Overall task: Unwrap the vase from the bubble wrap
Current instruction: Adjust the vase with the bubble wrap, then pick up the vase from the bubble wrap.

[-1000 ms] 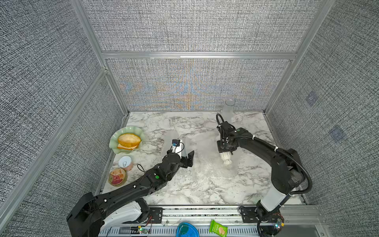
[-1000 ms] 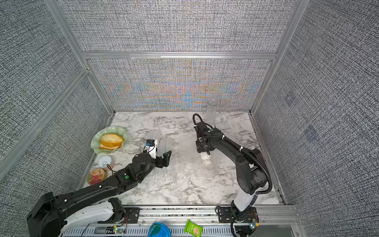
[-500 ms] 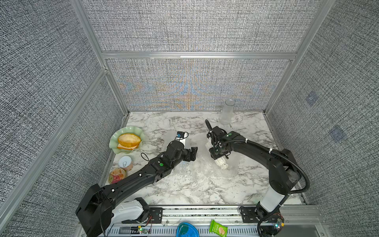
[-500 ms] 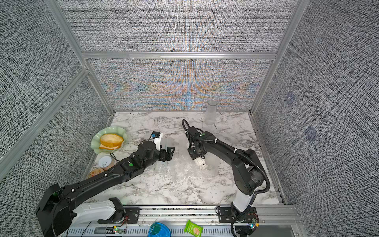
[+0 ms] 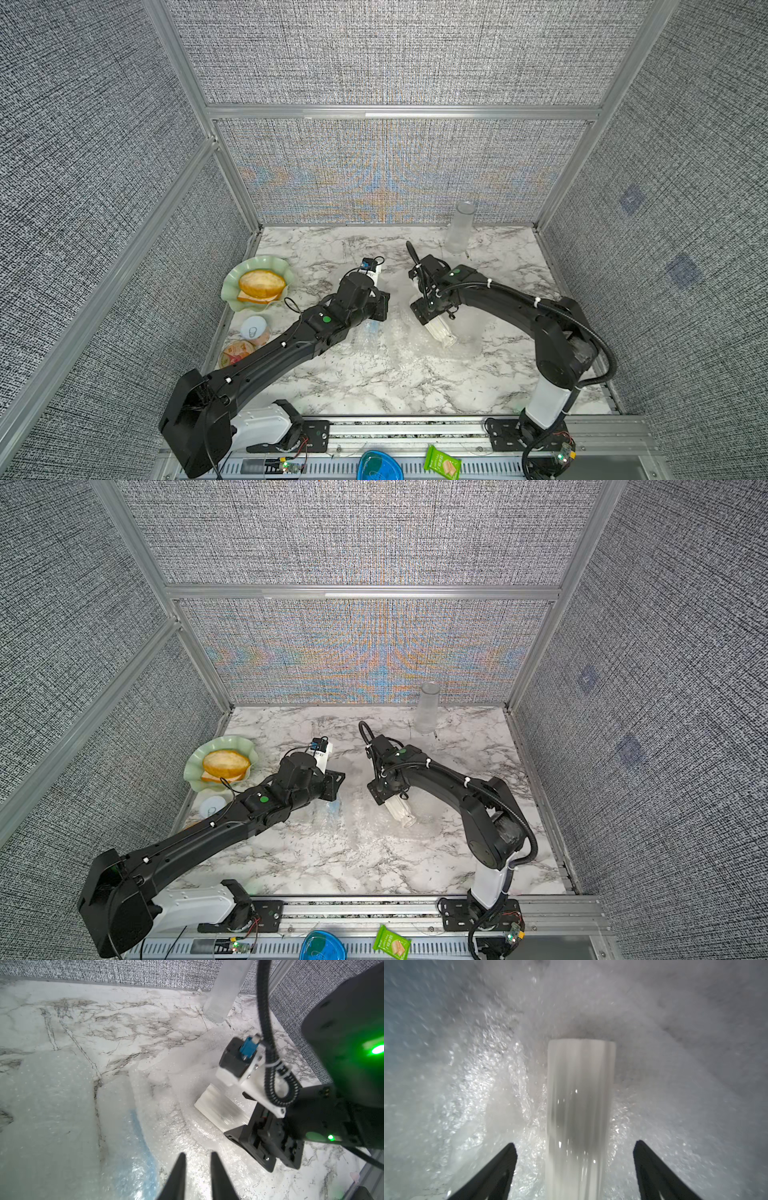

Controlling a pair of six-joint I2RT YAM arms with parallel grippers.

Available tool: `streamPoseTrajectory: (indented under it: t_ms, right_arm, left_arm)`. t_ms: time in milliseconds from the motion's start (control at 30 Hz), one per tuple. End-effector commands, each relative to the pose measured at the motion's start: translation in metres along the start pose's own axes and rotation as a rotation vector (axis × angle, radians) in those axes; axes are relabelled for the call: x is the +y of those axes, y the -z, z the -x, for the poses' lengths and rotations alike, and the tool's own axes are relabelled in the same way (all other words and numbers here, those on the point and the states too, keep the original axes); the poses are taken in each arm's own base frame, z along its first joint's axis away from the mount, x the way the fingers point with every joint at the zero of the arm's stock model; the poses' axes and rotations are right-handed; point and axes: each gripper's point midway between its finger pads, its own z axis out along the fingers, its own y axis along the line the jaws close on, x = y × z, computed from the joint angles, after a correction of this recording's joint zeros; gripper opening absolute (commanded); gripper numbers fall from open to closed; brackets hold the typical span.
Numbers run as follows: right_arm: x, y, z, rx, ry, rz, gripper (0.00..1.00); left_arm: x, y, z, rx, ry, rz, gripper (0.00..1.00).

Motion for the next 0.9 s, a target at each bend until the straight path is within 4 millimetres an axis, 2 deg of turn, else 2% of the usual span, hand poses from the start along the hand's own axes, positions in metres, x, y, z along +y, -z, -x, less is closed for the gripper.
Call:
streamPoseTrajectory:
  t_ms: [0,100,233,400,500,633,733,867]
  right_arm:
    - [-0.022,0.029,0.02,-0.11,-0.165,-0.012,0.83]
    - [-0.052,0.051,0.018,-0.176,-0.346,-0.04,0.83]
    - [-0.075,0.055,-0.009,-0.19,-0.529,-0.044,0.83]
    - [-0.079,0.046,-0.051,-0.149,-0.65,-0.039,0.83]
    - [-0.08,0.045,-0.069,-0.153,-0.705,-0.026,0.83]
    - [-0.087,0.045,-0.091,-0.17,-0.778,-0.029,0.83]
    - [-0.096,0.05,-0.102,-0.199,-0.843,-0.023,0.82]
    - [-0.105,0.057,-0.113,-0.24,-0.93,-0.01,0.82]
  left_arm:
    - [-0.003,0.001,0.007,0.01,-0.084,-0.002,0.0]
    - [-0.01,-0.004,0.016,0.025,-0.167,-0.013,0.0]
    - [-0.031,-0.017,0.021,0.084,-0.299,-0.099,0.0]
    - [-0.063,-0.039,0.011,0.205,-0.466,-0.279,0.0]
    - [-0.07,-0.054,0.003,0.253,-0.548,-0.313,0.0]
    - [-0.083,-0.074,-0.02,0.28,-0.777,-0.307,0.0]
    - [-0.093,-0.088,-0.046,0.314,-0.977,-0.313,0.0]
    - [-0.105,-0.097,-0.08,0.358,-1.228,-0.409,0.0]
